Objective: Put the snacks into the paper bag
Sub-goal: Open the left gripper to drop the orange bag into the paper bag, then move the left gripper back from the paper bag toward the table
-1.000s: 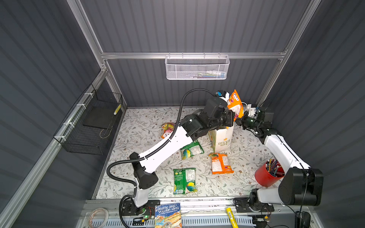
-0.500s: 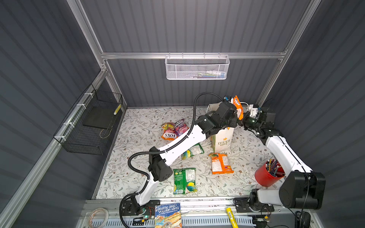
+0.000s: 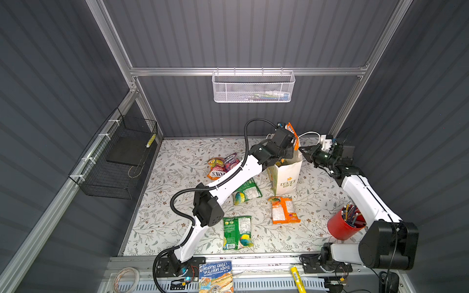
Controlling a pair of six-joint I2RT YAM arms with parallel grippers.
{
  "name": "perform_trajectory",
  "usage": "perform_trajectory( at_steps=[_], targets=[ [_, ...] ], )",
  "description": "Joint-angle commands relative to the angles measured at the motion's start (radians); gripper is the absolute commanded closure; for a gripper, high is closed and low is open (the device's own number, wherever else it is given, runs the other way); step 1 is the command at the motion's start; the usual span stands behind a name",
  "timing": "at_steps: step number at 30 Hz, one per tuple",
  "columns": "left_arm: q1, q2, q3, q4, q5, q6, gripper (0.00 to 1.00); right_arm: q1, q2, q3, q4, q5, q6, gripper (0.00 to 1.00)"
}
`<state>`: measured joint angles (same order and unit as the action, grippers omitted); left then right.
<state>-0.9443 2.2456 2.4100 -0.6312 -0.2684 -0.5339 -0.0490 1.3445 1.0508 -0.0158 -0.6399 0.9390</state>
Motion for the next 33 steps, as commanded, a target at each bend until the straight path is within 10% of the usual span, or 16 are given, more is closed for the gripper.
perform_trajectory(
  at_steps=[1,15,27,33],
  targets=[
    [-0.01,0.007,0.038,-0.001,0.023,-0.008,0.92,-0.003,-0.019,0.001,0.042,-0.009,0.001,1.0],
    [-0.018,-0.014,-0.025,0.01,0.084,-0.049,0.86,-0.004,-0.024,0.0,0.042,-0.007,0.003,1.0],
    [-0.031,-0.086,-0.03,0.075,0.157,-0.041,0.22,-0.004,-0.025,0.0,0.043,-0.007,0.004,1.0],
    [-0.034,-0.184,-0.09,0.162,0.251,-0.044,0.1,-0.004,-0.026,0.002,0.042,-0.007,0.003,1.0]
  ],
)
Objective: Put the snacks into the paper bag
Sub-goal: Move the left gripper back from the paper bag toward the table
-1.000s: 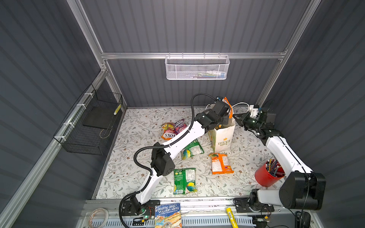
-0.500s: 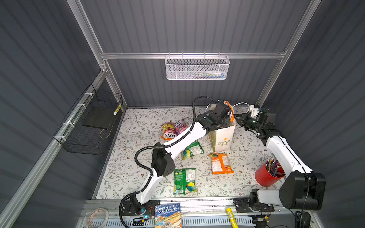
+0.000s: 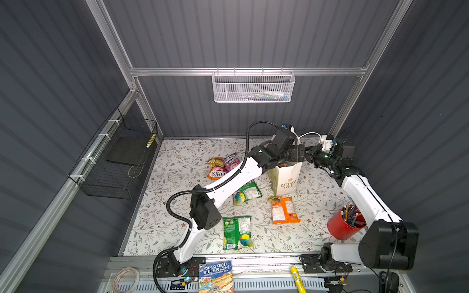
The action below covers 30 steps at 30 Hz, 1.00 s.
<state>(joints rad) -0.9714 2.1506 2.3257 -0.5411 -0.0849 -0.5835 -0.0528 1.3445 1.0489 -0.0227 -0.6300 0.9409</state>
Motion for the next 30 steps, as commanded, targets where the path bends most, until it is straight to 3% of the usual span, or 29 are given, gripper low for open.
perform_trajectory(
  at_steps=[1,7,11,15,20,24,26,27,30],
  targets=[
    [-0.009,-0.1,0.001,0.06,0.066,0.011,0.09,-0.001,-0.027,0.003,0.047,-0.016,0.001,1.0],
    [-0.032,-0.195,-0.005,-0.072,-0.142,0.094,0.06,0.001,-0.026,0.005,0.047,-0.016,0.001,1.0],
    [-0.032,-0.266,-0.125,-0.115,-0.327,0.085,0.02,0.0,-0.028,0.005,0.045,-0.017,-0.001,1.0],
    [-0.033,-0.279,-0.202,-0.148,-0.391,0.05,0.0,0.0,-0.025,0.005,0.045,-0.017,0.0,1.0],
    [-0.033,-0.208,-0.178,-0.222,-0.45,0.006,0.04,0.0,-0.024,0.005,0.048,-0.019,0.001,1.0],
    [-0.032,-0.154,-0.135,-0.232,-0.489,-0.01,0.25,0.001,-0.024,0.005,0.049,-0.022,0.001,1.0],
    [-0.03,-0.131,-0.105,-0.229,-0.511,-0.012,0.8,0.001,-0.02,0.01,0.044,-0.026,-0.007,1.0],
    [-0.025,-0.122,-0.089,-0.228,-0.517,-0.01,0.98,0.001,-0.016,0.016,0.033,-0.028,-0.011,1.0],
    [0.023,-0.068,0.0,-0.243,-0.495,-0.005,1.0,0.006,-0.015,0.017,0.032,-0.021,-0.017,1.0]
  ],
)
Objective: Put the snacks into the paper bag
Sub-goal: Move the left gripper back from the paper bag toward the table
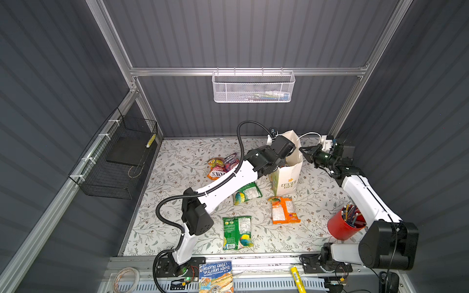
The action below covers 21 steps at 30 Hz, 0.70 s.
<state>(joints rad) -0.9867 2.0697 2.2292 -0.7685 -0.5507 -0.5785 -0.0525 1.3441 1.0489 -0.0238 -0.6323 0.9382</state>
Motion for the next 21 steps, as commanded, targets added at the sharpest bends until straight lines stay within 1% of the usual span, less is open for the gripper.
perform_trajectory(
  at_steps=[1,3,5,8,10,13,15,18,21],
  targets=[
    [0.06,0.036,0.139,-0.026,-0.014,-0.005,1.0,0.011,-0.014,0.022,0.031,-0.018,-0.024,1.0],
    [0.102,0.074,0.216,-0.039,0.036,0.007,1.0,0.029,-0.007,0.041,0.018,-0.023,-0.053,1.0],
    [0.123,0.088,0.266,-0.019,0.097,0.031,1.0,0.046,0.0,0.06,0.029,-0.052,-0.077,1.0],
    [0.125,0.059,0.272,0.026,0.127,0.06,1.0,0.054,-0.013,0.062,0.054,-0.065,-0.096,1.0],
    [0.125,0.017,0.208,0.061,0.13,0.056,1.0,0.054,-0.023,0.059,0.052,-0.05,-0.105,1.0],
    [0.121,-0.046,0.051,0.128,0.173,0.027,1.0,0.055,-0.01,0.068,0.031,-0.042,-0.119,1.0],
    [0.113,-0.081,-0.051,0.167,0.184,0.003,1.0,0.054,0.009,0.076,0.007,-0.032,-0.125,1.0],
    [0.098,-0.12,-0.159,0.201,0.19,-0.028,1.0,0.052,0.058,0.106,-0.054,-0.037,-0.132,1.0],
    [0.086,-0.146,-0.223,0.199,0.148,-0.046,1.0,0.051,0.079,0.104,-0.031,-0.07,-0.102,1.0]
  ],
)
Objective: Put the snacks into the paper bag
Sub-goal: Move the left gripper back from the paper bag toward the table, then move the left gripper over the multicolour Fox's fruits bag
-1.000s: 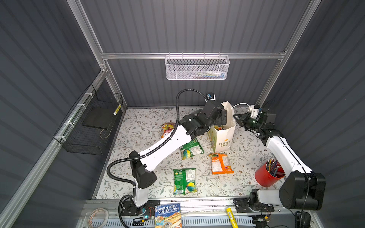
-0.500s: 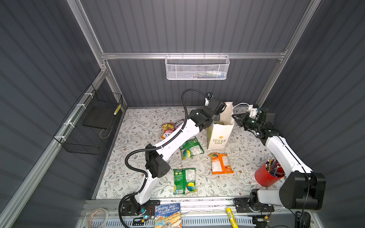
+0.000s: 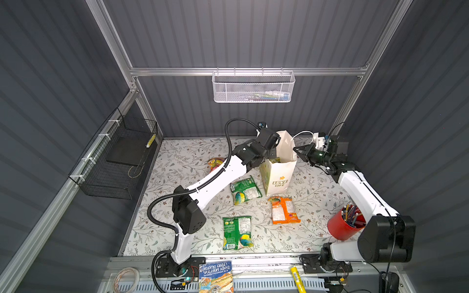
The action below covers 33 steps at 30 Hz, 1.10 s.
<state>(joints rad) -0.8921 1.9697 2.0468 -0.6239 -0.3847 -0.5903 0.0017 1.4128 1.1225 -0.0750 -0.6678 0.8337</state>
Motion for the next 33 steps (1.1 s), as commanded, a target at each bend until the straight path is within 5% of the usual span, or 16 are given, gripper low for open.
perform_trajectory(
  at_steps=[1,3,6,10,17,25,33],
  targets=[
    [-0.008,-0.059,-0.073,0.066,-0.014,-0.04,1.0,-0.003,0.009,0.027,0.026,-0.035,0.007,1.0],
    [-0.008,-0.088,-0.127,0.093,-0.001,-0.04,1.0,-0.003,0.001,0.025,0.019,-0.018,0.002,1.0],
    [-0.008,-0.143,-0.199,0.143,0.007,-0.037,0.68,-0.003,-0.018,0.024,0.004,0.014,-0.008,1.0],
    [-0.008,-0.217,-0.239,0.15,0.021,0.004,0.02,-0.003,-0.032,0.02,0.017,0.013,0.008,1.0],
    [-0.008,-0.45,-0.484,0.251,0.05,-0.011,0.0,-0.005,-0.053,0.023,0.016,0.0,0.022,1.0],
    [0.04,-0.559,-0.678,0.081,-0.189,-0.161,0.0,-0.005,-0.058,0.019,0.016,-0.001,0.019,1.0],
    [0.305,-0.547,-0.843,0.103,0.036,-0.16,0.0,-0.002,-0.051,0.013,0.044,-0.015,0.048,1.0]
  ],
)
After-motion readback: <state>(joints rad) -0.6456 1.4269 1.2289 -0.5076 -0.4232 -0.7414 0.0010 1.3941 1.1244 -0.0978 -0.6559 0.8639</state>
